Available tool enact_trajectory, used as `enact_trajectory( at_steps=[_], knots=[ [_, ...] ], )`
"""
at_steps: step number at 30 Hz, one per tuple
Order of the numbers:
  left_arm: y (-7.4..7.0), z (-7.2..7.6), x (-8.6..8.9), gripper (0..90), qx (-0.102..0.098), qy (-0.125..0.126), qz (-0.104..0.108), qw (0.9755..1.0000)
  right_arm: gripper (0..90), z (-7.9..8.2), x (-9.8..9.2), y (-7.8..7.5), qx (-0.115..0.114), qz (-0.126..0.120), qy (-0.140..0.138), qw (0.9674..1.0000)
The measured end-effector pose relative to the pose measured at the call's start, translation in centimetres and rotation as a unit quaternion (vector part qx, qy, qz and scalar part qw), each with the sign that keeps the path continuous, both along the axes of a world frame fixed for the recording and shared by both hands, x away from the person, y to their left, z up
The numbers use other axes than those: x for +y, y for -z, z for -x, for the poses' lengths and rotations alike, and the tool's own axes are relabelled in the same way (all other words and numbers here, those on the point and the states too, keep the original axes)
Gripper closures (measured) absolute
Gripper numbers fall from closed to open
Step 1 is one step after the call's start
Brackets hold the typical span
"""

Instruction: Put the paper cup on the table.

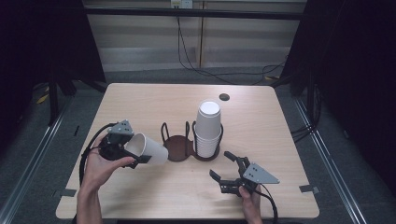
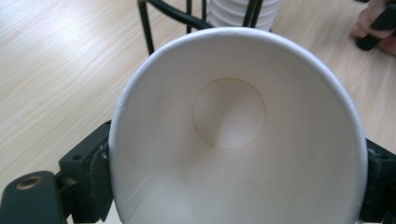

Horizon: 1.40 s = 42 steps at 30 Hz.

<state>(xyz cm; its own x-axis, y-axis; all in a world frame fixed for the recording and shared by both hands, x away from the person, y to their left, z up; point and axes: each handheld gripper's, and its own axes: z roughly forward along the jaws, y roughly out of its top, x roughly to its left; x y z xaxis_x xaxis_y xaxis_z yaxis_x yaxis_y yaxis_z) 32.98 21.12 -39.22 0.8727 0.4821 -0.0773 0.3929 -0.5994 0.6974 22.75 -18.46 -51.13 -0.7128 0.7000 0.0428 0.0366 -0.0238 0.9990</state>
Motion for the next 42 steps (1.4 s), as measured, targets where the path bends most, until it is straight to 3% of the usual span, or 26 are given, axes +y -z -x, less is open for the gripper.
enact_trajectory(
  at_steps=[7,10,12,13,16,19,21,24,27,30,33,35,37,40,42],
  knots=[
    [-1.0,-1.6,0.7,10.6,0.013,-0.007,-0.003,0.9999,15.4,0.0,0.0,0.0,-0.002,0.002,-0.002,1.0],
    [-2.1,-2.0,1.1,10.5,0.01,-0.027,-0.037,0.9989,15.2,0.0,0.0,0.0,-0.002,0.002,-0.005,1.0],
    [-2.7,-2.4,1.5,10.6,0.014,-0.019,-0.038,0.999,15.2,0.0,0.0,0.0,-0.003,0.001,-0.005,1.0],
    [-2.9,-2.5,1.6,10.5,0.011,-0.03,-0.039,0.9988,15.2,0.0,0.0,0.0,-0.003,0.002,-0.005,1.0],
    [-3.5,-3.2,2.0,10.5,0.008,-0.043,-0.069,0.9967,15.1,0.0,0.0,0.0,-0.003,0.001,-0.005,1.0],
    [-3.8,-3.7,1.7,10.4,0.003,-0.062,-0.108,0.9922,15.1,0.0,0.0,0.0,-0.003,0.001,-0.005,1.0],
    [-3.8,-4.2,1.3,10.2,0.008,-0.067,-0.12,0.9905,15.1,0.0,0.0,0.0,-0.002,0.001,-0.005,1.0],
    [-3.5,-5.2,0.9,10.1,0.017,-0.065,-0.127,0.9896,15.1,0.0,0.0,0.0,-0.003,0.001,-0.004,1.0],
    [-3.2,-6.2,0.5,10.1,0.03,-0.072,-0.157,0.9846,15.1,0.0,0.0,0.0,-0.003,0.002,-0.004,1.0],
    [-2.7,-7.0,0.3,10.0,0.045,-0.062,-0.157,0.9846,15.1,0.0,0.0,0.0,-0.003,0.001,-0.004,1.0],
    [-1.8,-7.5,-0.3,9.6,0.048,-0.053,-0.184,0.9804,15.1,0.0,0.0,0.0,-0.002,0.002,-0.002,1.0],
    [-1.0,-7.9,-0.5,9.4,0.057,-0.047,-0.183,0.9803,15.1,0.0,0.0,0.0,-0.002,0.002,-0.002,1.0],
    [-0.4,-8.2,-0.8,9.4,0.063,-0.047,-0.192,0.9783,15.1,0.0,0.0,0.0,-0.001,0.003,-0.002,1.0],
    [0.1,-8.6,-1.1,9.2,0.067,-0.044,-0.192,0.9781,15.1,0.0,0.0,0.0,-0.002,0.002,-0.001,1.0],
    [0.3,-8.6,-1.3,9.1,0.066,-0.057,-0.193,0.9773,15.1,0.0,0.0,0.0,-0.002,0.002,-0.001,1.0]
  ],
)
